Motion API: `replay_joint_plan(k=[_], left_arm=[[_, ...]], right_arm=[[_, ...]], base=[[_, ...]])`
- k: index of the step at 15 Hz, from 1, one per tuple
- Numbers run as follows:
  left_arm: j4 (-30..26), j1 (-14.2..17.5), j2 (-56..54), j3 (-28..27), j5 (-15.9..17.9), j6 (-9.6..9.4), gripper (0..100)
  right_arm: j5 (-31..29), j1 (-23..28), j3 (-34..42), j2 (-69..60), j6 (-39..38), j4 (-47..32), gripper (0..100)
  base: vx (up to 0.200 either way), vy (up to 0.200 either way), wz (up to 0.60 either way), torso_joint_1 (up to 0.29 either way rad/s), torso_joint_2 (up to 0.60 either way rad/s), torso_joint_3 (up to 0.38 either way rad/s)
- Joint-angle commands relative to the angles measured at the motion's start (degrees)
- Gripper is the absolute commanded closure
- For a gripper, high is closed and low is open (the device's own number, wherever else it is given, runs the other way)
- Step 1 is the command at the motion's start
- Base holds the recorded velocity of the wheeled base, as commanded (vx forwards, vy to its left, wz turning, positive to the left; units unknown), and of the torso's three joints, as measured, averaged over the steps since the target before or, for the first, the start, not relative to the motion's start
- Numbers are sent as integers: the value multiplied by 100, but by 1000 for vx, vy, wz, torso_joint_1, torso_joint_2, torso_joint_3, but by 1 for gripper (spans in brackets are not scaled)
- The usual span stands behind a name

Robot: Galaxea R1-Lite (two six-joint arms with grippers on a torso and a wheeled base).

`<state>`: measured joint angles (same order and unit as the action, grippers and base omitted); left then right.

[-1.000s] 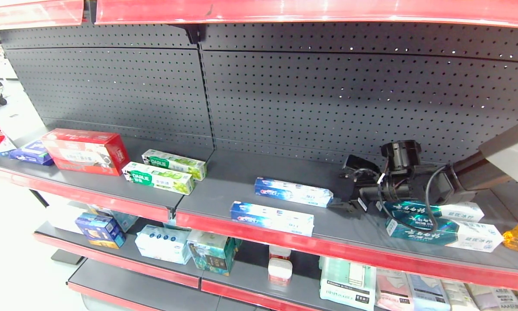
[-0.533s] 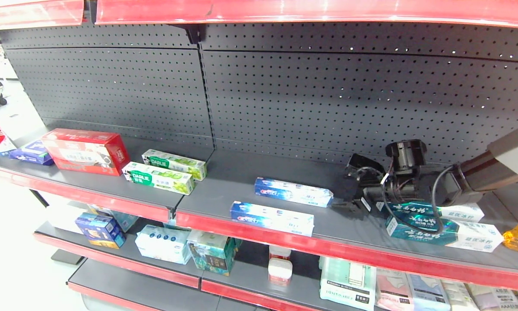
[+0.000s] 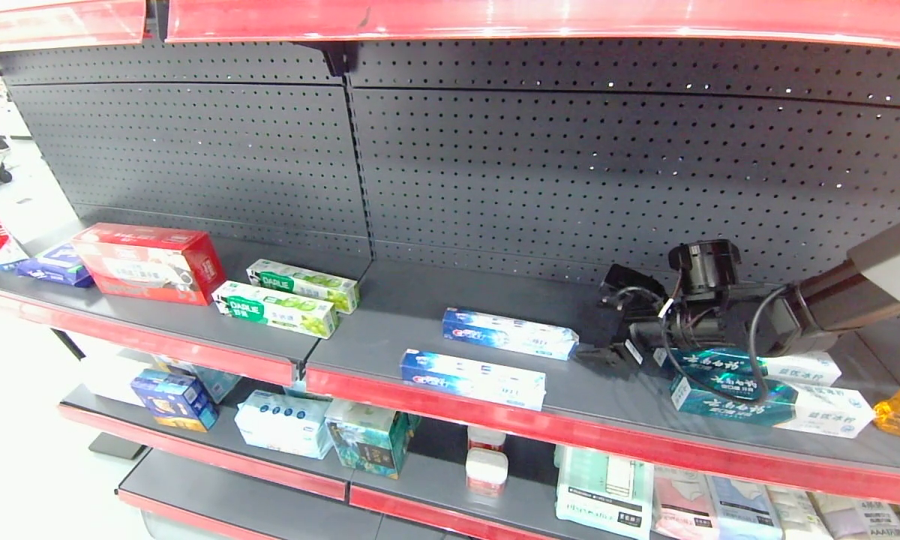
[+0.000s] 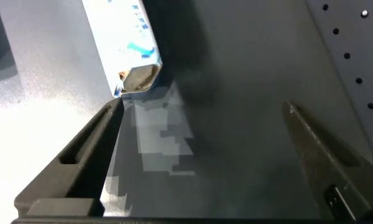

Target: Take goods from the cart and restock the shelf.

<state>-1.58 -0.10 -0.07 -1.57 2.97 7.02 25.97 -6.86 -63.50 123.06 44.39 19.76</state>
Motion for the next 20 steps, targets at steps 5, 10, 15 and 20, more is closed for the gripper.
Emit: replay_joint_plan(k=[5,10,15,20], left_arm=[[0,1,7,-1,1,1,0],[0,1,7,-1,1,1,0],[0,1,7,-1,1,1,0],[0,1,7,-1,1,1,0]], right_arm=[[5,-70,4,-19,-18,1,0],[5,18,180,-353,-106,-7,0],[-4,45,708,-1109,-422,1,0],[-92,238,1349,-1847,-1354,432,0]], base=[[0,0,0,0,0,0],[0,0,0,0,0,0],[0,0,0,0,0,0],[0,0,0,0,0,0]])
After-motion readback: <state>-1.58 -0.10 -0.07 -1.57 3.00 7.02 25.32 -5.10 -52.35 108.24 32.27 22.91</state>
